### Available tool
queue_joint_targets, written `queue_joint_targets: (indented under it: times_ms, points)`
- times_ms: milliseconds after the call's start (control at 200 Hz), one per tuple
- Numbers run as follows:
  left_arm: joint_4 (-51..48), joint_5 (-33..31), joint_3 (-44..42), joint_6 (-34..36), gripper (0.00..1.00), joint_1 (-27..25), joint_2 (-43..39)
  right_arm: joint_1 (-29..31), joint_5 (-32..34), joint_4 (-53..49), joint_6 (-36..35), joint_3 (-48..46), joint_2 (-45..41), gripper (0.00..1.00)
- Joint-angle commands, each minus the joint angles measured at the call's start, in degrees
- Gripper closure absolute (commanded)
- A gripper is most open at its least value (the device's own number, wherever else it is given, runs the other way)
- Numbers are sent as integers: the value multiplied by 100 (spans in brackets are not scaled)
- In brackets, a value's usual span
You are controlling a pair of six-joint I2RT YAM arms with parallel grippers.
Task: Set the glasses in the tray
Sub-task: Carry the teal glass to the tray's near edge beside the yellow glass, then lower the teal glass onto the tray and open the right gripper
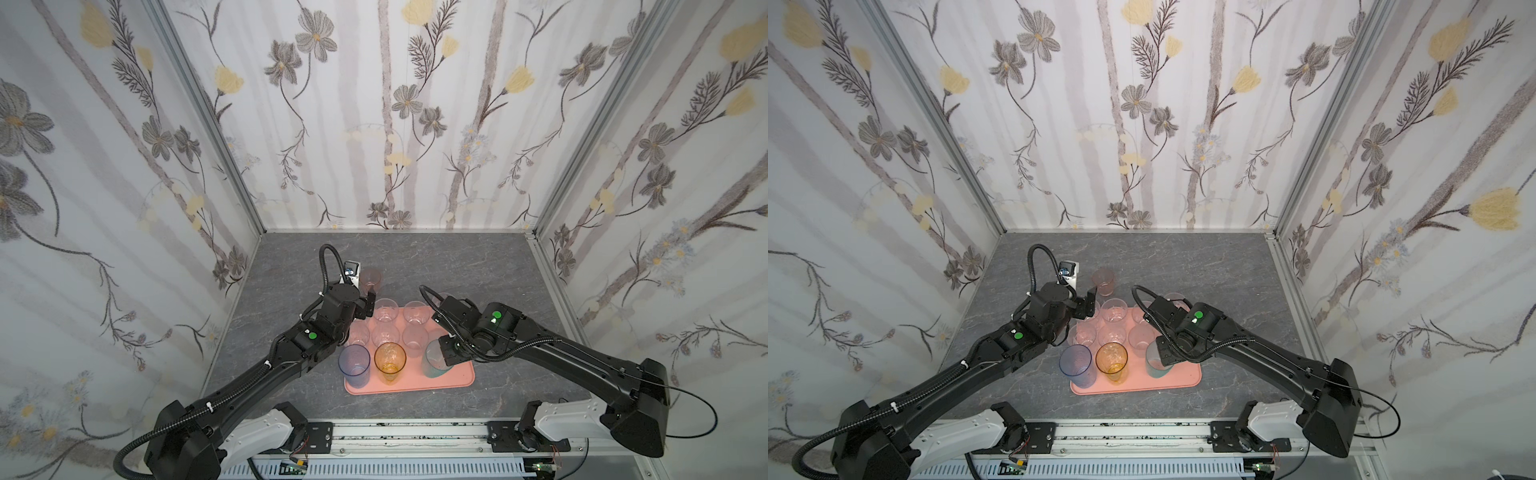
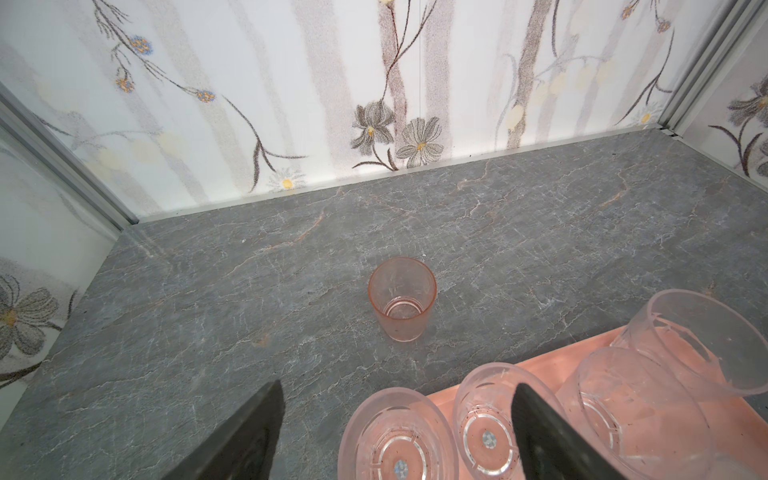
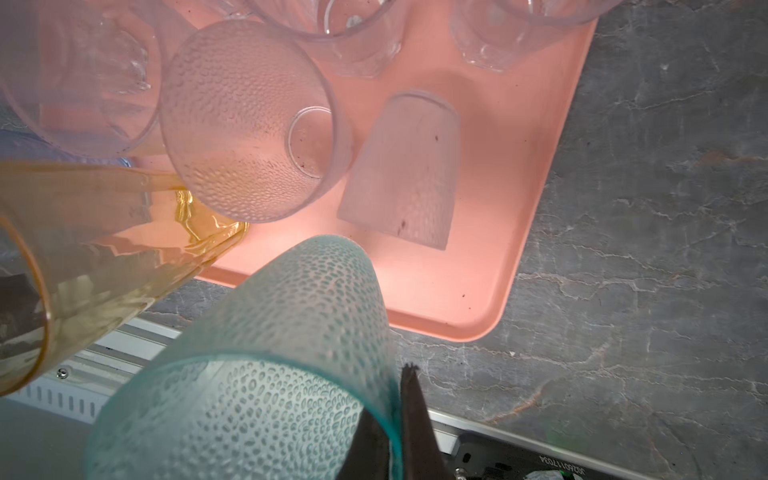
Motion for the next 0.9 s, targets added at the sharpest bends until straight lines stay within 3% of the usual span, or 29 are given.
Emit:
queue_joint_targets:
  times_ms: [0, 505, 699, 894]
  points:
    - [118, -53, -44, -54, 12, 39, -57, 134, -173, 323, 103, 84, 159, 99]
    - [118, 47, 17, -54, 12, 148, -58, 373, -306, 1030, 120, -43, 782, 96]
    - [123, 66, 35, -64, 12, 149, -85, 480, 29, 998, 79, -30, 1008, 94]
    - [113, 107, 46, -92, 12, 156, -61, 496, -50, 1087, 25, -109, 1096, 77]
